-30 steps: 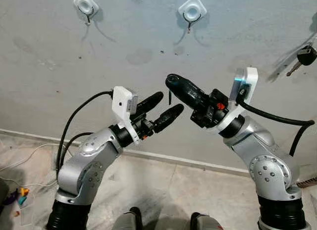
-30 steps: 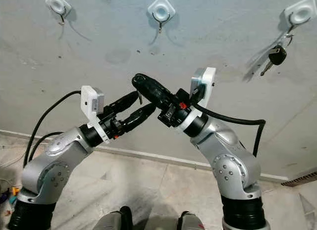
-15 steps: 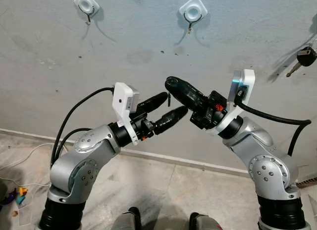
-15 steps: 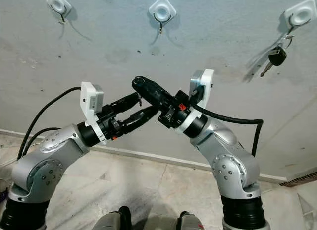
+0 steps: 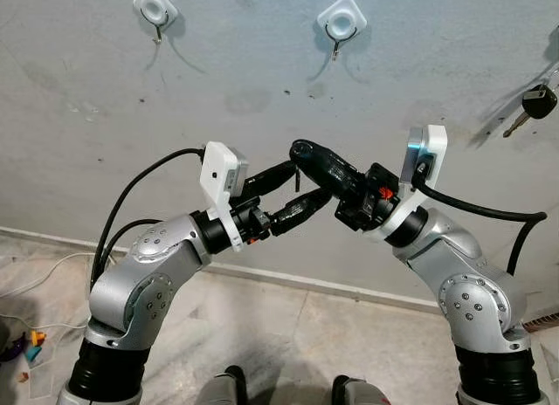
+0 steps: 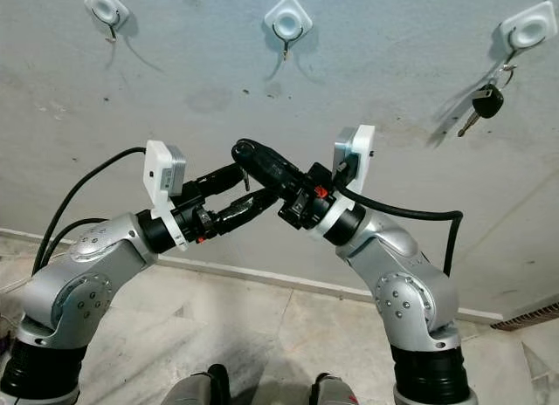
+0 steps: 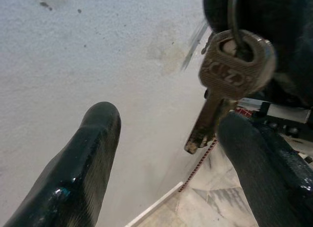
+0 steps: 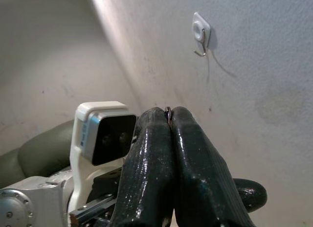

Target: Hang keys on a hook

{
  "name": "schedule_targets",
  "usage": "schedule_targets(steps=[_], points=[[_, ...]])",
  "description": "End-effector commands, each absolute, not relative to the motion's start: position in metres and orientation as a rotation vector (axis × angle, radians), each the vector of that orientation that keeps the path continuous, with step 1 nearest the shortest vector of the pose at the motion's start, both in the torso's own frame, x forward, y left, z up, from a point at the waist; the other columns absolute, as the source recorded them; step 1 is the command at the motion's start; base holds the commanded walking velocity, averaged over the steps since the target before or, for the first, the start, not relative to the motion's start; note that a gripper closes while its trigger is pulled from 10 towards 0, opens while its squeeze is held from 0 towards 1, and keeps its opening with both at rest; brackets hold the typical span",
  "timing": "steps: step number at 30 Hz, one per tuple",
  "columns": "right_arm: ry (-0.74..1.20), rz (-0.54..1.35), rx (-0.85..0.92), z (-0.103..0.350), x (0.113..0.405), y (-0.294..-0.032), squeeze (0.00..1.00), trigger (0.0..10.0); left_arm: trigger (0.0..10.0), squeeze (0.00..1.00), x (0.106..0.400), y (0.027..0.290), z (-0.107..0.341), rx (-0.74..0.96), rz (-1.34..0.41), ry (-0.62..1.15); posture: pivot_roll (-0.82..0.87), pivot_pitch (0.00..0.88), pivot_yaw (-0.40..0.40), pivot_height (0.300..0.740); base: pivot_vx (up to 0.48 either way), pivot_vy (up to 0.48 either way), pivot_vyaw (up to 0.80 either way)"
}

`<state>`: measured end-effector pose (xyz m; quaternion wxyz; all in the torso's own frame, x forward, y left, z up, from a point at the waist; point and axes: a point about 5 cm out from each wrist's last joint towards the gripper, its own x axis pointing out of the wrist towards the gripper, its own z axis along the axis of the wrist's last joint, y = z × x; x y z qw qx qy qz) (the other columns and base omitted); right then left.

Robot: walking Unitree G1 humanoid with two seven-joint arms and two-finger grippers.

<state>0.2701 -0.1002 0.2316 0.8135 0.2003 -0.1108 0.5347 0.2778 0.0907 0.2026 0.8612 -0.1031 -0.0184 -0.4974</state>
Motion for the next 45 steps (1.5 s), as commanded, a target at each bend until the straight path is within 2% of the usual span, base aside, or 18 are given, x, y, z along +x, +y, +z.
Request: schedule_targets(steps=[1,4,5,6,7,8,9,10,11,12,13,14,15,16,17,18,45], points=[[-0.237,1.178,0.432,0.233,0.266,-0.098,0.0,10.0,10.0,0.0,0.278,0.094,0.196,-0.193,-1.042,-0.023,-0.03,0.204,0.05,0.74,0.0,0.0,0.0],[-0.233,1.181,0.431,0.233,0.265,-0.099,0.0,10.0,10.0,0.0,0.28,0.095,0.196,-0.2,-1.039,-0.031,-0.03,0.205,0.048,0.74,0.0,0.0,0.0],[-0.231,1.183,0.431,0.232,0.265,-0.1,0.0,10.0,8.2,0.0,0.281,0.094,0.196,-0.2,-1.044,-0.036,-0.03,0.205,0.048,0.74,0.0,0.0,0.0],[-0.229,1.185,0.432,0.232,0.265,-0.1,0.0,10.0,5.4,0.0,0.281,0.093,0.196,-0.202,-1.046,-0.04,-0.03,0.205,0.047,0.74,0.0,0.0,0.0],[-0.229,1.185,0.432,0.232,0.265,-0.1,0.0,10.0,5.4,0.0,0.281,0.093,0.196,-0.202,-1.046,-0.04,-0.03,0.205,0.047,0.74,0.0,0.0,0.0],[-0.224,1.19,0.433,0.232,0.264,-0.1,0.0,10.0,3.4,0.0,0.282,0.091,0.199,-0.212,-1.059,-0.053,-0.03,0.205,0.046,0.74,0.0,0.0,0.0],[-0.221,1.192,0.432,0.232,0.264,-0.1,0.0,10.0,3.4,0.0,0.282,0.089,0.2,-0.215,-1.068,-0.06,-0.03,0.205,0.046,0.74,0.0,0.0,0.0],[-0.219,1.192,0.432,0.231,0.264,-0.1,0.0,10.0,0.7,0.0,0.282,0.087,0.201,-0.222,-1.071,-0.066,-0.03,0.205,0.046,0.74,0.0,0.0,0.0],[-0.217,1.191,0.433,0.231,0.264,-0.1,0.0,10.0,0.7,0.0,0.283,0.086,0.203,-0.231,-1.073,-0.072,-0.03,0.206,0.046,0.74,0.0,0.0,0.0],[-0.216,1.192,0.433,0.231,0.263,-0.1,0.0,10.0,0.0,0.0,0.282,0.085,0.203,-0.229,-1.076,-0.074,-0.04,0.206,0.046,0.74,0.0,0.0,0.0],[-0.215,1.192,0.432,0.231,0.263,-0.1,0.0,10.0,0.0,0.0,0.282,0.084,0.204,-0.227,-1.078,-0.075,-0.04,0.206,0.046,0.74,0.0,0.0,0.0],[-0.213,1.191,0.433,0.23,0.263,-0.101,0.0,10.0,0.5,0.0,0.282,0.081,0.205,-0.226,-1.087,-0.081,-0.04,0.206,0.046,0.74,0.0,0.0,0.0],[-0.212,1.19,0.433,0.23,0.263,-0.101,0.0,10.0,1.5,0.0,0.281,0.08,0.206,-0.226,-1.092,-0.087,-0.04,0.206,0.047,0.74,0.0,0.0,0.0],[-0.212,1.19,0.433,0.23,0.263,-0.101,0.0,10.0,1.5,0.0,0.281,0.08,0.206,-0.226,-1.092,-0.087,-0.04,0.206,0.047,0.74,0.0,0.0,0.0],[-0.21,1.19,0.433,0.229,0.263,-0.101,0.0,10.0,0.3,0.0,0.281,0.079,0.207,-0.23,-1.097,-0.091,-0.04,0.206,0.046,0.74,0.0,0.0,0.0],[-0.209,1.19,0.433,0.229,0.264,-0.101,0.0,10.0,0.0,0.0,0.28,0.078,0.208,-0.232,-1.103,-0.093,-0.04,0.204,0.046,0.74,0.0,0.0,0.0],[-0.199,1.143,0.395,0.224,0.27,-0.103,0.0,10.0,0.0,0.0,0.278,0.077,0.203,-0.243,-1.118,-0.08,-0.03,0.203,0.048,0.74,0.0,0.0,0.0]])
